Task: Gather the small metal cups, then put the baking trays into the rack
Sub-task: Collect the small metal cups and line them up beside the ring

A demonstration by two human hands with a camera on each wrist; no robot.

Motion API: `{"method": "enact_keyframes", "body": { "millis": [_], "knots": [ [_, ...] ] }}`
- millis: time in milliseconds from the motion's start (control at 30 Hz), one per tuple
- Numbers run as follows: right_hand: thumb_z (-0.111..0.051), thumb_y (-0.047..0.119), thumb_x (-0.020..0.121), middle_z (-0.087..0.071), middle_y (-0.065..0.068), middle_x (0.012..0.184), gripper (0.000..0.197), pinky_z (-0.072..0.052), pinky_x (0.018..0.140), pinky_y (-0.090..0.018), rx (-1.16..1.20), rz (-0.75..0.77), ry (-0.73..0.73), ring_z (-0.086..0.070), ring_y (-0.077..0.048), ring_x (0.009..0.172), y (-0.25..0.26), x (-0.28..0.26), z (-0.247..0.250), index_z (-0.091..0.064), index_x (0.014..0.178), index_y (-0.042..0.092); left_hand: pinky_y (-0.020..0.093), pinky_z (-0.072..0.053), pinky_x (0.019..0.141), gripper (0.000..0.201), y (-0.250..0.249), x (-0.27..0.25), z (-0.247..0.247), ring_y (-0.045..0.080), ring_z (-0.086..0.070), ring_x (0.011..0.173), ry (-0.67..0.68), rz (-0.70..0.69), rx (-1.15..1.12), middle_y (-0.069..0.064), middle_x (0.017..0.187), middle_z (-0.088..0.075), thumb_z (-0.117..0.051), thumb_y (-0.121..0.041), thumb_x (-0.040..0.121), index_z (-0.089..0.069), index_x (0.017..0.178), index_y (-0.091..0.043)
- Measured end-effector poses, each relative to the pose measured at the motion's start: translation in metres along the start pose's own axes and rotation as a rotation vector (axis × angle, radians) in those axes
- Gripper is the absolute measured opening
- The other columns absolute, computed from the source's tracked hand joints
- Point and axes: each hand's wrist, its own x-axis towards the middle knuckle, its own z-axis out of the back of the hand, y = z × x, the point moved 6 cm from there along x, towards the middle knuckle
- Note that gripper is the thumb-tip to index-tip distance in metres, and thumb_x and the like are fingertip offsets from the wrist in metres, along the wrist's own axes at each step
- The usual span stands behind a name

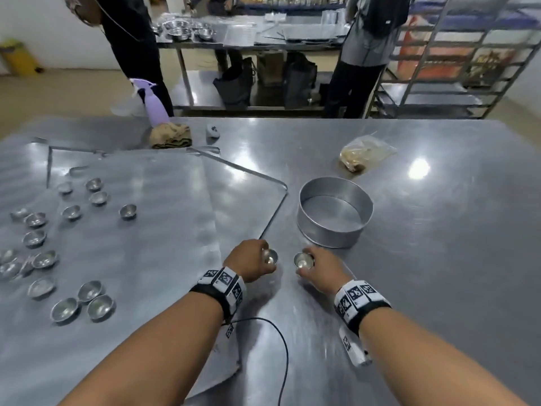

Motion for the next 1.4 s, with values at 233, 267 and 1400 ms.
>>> {"method": "enact_keyframes", "body": {
  "millis": [233,267,1400],
  "knots": [
    [-0.074,0.035,0.077,-0.062,-0.001,0.133,0.062,-0.046,0.099,-0.033,0.018,-0.098,0.004,-0.058,-0.025,0.120,-0.096,-0.008,0.038,-0.056,0.136,0.026,0.024,-0.045,0.079,0.049,-0.071,0.036,-0.070,0.022,-0.064,0.105,0.065,-0.036,-0.049,0.002,0.112,-0.071,-0.076,-0.037,0.076,-0.064,0.122,-0.024],
    [-0.074,0.034,0.079,-0.061,-0.002,0.133,0.060,-0.046,0.098,-0.033,0.013,-0.113,0.006,-0.058,-0.026,0.120,-0.106,-0.007,0.041,-0.056,0.135,0.026,0.025,-0.046,0.080,0.047,-0.078,0.040,-0.078,0.022,-0.064,0.105,0.074,-0.039,-0.053,0.002,0.111,-0.071,-0.076,-0.038,0.077,-0.064,0.120,-0.025],
    [-0.071,0.031,0.080,-0.068,0.002,0.102,0.026,-0.051,0.081,-0.036,0.163,-0.081,-0.126,-0.063,-0.023,0.095,-0.152,0.022,0.068,-0.062,0.102,0.023,0.032,-0.052,0.079,0.033,-0.124,0.073,-0.116,0.018,-0.066,0.092,-0.094,-0.041,-0.252,-0.002,0.101,-0.073,-0.073,-0.034,0.081,-0.067,0.111,-0.021]
  ]
}}
